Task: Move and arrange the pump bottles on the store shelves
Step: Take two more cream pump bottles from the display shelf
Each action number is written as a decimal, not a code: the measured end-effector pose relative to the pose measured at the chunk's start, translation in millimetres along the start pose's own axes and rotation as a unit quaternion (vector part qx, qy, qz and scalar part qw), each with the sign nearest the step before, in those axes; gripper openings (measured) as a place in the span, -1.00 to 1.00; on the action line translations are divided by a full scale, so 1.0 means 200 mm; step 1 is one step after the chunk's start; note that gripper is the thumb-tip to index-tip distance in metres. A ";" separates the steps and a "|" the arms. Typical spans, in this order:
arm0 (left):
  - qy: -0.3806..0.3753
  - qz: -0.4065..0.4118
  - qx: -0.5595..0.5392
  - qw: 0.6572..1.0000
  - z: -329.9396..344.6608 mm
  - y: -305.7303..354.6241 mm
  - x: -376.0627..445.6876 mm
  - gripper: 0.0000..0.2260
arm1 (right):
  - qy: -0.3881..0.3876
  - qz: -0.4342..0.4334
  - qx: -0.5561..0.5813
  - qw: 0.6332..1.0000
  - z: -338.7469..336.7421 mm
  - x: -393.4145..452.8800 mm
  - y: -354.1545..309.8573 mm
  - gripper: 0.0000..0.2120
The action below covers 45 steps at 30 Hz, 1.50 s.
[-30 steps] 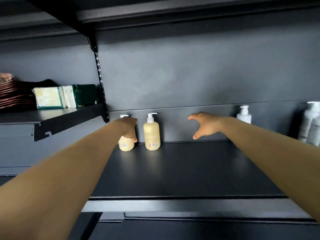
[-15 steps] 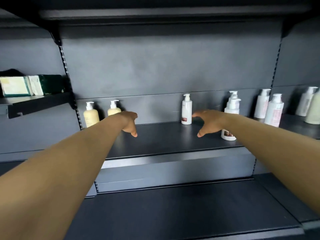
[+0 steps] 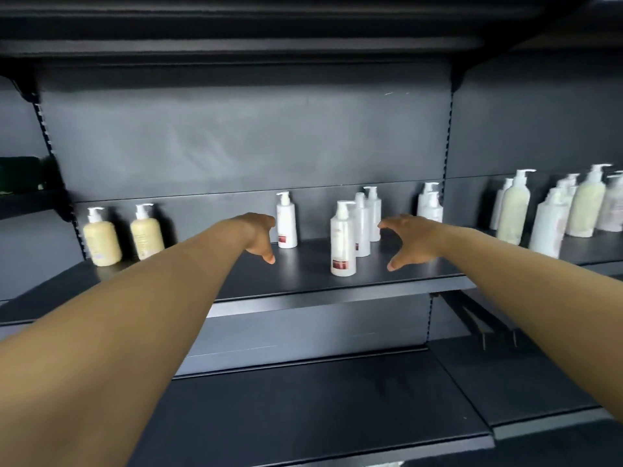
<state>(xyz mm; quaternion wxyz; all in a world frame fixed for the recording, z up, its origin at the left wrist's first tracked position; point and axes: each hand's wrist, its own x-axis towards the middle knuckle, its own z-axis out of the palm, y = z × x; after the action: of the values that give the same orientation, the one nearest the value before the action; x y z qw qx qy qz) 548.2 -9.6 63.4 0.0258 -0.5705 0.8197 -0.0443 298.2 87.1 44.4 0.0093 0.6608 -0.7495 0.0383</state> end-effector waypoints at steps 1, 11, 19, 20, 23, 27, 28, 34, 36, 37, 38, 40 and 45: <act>0.002 0.001 -0.005 1.000 -0.01 0.10 0.00 -0.24 | -0.002 -0.002 -0.006 1.000 -0.01 -0.03 0.10 -0.13; -0.008 0.031 -0.034 0.999 -0.03 1.02 -0.03 -0.22 | -0.020 0.007 -0.042 0.999 -0.06 -0.33 0.91 -0.09; -0.018 0.061 -0.024 0.998 -0.07 1.37 -0.06 -0.23 | -0.013 0.050 -0.021 0.998 -0.07 -0.53 1.24 -0.11; -0.020 0.064 -0.028 0.997 -0.08 1.40 -0.07 -0.24 | -0.014 0.056 -0.021 0.998 -0.07 -0.55 1.27 -0.11; -0.017 0.071 -0.038 0.997 -0.08 1.50 -0.06 -0.24 | -0.011 0.070 -0.016 0.997 -0.06 -0.60 1.37 -0.12; -0.028 0.081 -0.043 0.995 -0.06 1.65 -0.04 -0.22 | -0.016 0.093 0.008 0.996 -0.05 -0.64 1.55 -0.12; -0.030 0.084 -0.039 0.995 -0.06 1.70 -0.03 -0.21 | -0.016 0.096 0.007 0.995 -0.05 -0.65 1.60 -0.11; -0.030 0.091 -0.044 0.994 -0.09 2.03 0.09 -0.22 | -0.011 0.097 -0.007 0.995 -0.09 -0.62 1.95 -0.13; -0.025 0.091 -0.053 0.994 -0.11 2.17 0.14 -0.22 | -0.011 0.095 -0.006 0.995 -0.11 -0.59 2.08 -0.13; -0.024 0.092 -0.059 0.994 -0.12 2.24 0.16 -0.21 | -0.012 0.091 -0.008 0.996 -0.12 -0.58 2.14 -0.12; -0.022 0.093 -0.065 0.993 -0.13 2.31 0.19 -0.21 | -0.011 0.088 -0.011 0.996 -0.12 -0.57 2.21 -0.12; -0.020 0.094 -0.077 0.992 -0.15 2.44 0.22 -0.22 | -0.010 0.084 -0.017 0.996 -0.13 -0.55 2.33 -0.12; -0.033 0.098 -0.086 0.991 -0.12 2.70 0.29 -0.23 | -0.015 0.084 -0.019 0.996 -0.12 -0.54 2.60 -0.11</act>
<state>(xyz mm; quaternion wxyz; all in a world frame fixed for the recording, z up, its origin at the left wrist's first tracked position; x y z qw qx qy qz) 22.0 124.0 33.5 0.0081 -0.4889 0.8710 0.0475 -205.0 260.2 37.7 0.0076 0.5954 -0.8032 0.0144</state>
